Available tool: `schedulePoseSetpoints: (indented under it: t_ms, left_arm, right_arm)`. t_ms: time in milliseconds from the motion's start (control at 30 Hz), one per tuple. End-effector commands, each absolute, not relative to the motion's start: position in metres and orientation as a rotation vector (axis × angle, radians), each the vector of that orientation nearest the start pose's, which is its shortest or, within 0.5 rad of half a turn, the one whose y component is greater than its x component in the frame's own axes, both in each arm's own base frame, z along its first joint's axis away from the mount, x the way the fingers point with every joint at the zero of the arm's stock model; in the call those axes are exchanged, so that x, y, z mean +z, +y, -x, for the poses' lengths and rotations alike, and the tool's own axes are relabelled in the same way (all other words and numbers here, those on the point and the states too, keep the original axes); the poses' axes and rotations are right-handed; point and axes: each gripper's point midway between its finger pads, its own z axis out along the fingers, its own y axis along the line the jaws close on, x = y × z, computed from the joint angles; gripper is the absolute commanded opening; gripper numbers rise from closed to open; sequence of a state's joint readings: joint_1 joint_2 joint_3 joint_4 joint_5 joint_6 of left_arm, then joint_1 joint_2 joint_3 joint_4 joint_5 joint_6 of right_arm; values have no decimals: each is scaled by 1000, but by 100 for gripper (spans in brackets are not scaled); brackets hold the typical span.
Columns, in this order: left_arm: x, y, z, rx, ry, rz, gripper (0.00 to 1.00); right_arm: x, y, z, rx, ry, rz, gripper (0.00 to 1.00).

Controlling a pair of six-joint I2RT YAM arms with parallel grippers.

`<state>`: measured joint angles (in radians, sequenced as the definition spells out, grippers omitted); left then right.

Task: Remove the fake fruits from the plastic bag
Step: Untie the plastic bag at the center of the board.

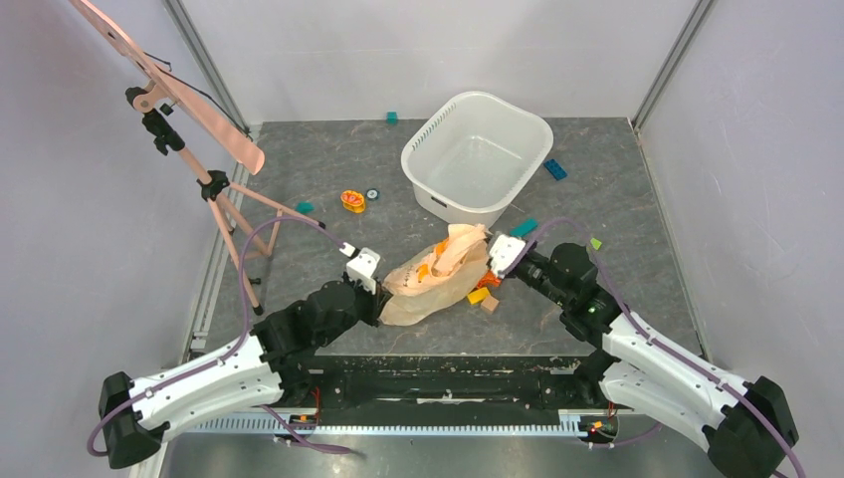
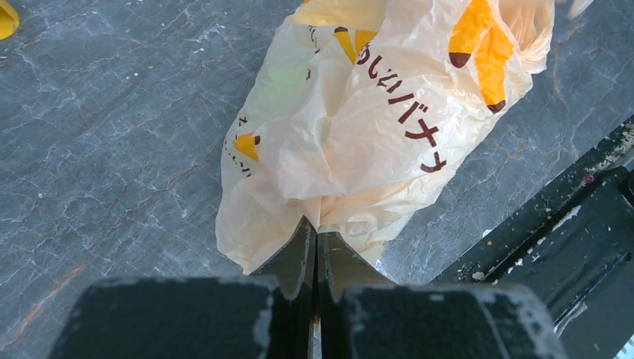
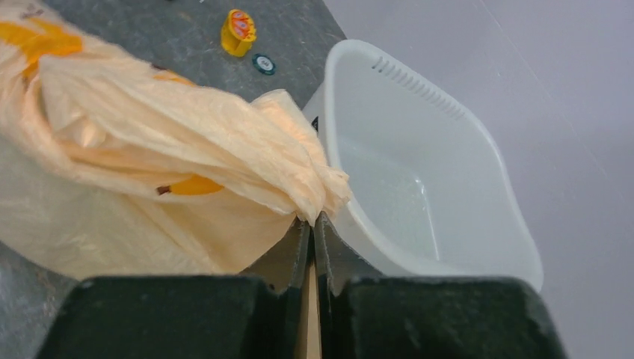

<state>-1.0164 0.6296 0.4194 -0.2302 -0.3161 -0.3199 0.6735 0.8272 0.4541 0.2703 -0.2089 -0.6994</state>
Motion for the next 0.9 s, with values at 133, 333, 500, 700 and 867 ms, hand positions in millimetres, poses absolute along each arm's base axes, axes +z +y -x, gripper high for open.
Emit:
schedulePoseSetpoints:
  t_ms: [133,333,500,700,867]
  left_arm:
    - [152,-188,-185,-497,1936,-370,2]
    - [151,-179,-185,-479,1939,-328,3]
    - [159,-177,-184,-481,1920,-339,13]
    - [195,-202,-174,-590,1853,-508,99]
    - [236,-222,-173,-641,1795,-599,100]
  right_arm:
    - [246,167,-300,218,1586,346,0]
    - [224,162,-293,376,1720,50,0]
    - [232,188,-277,581,1704,90,0]
    - [251,209,-263,716,1676,193,0]
    - [256,218,-257,764,1680,243,0]
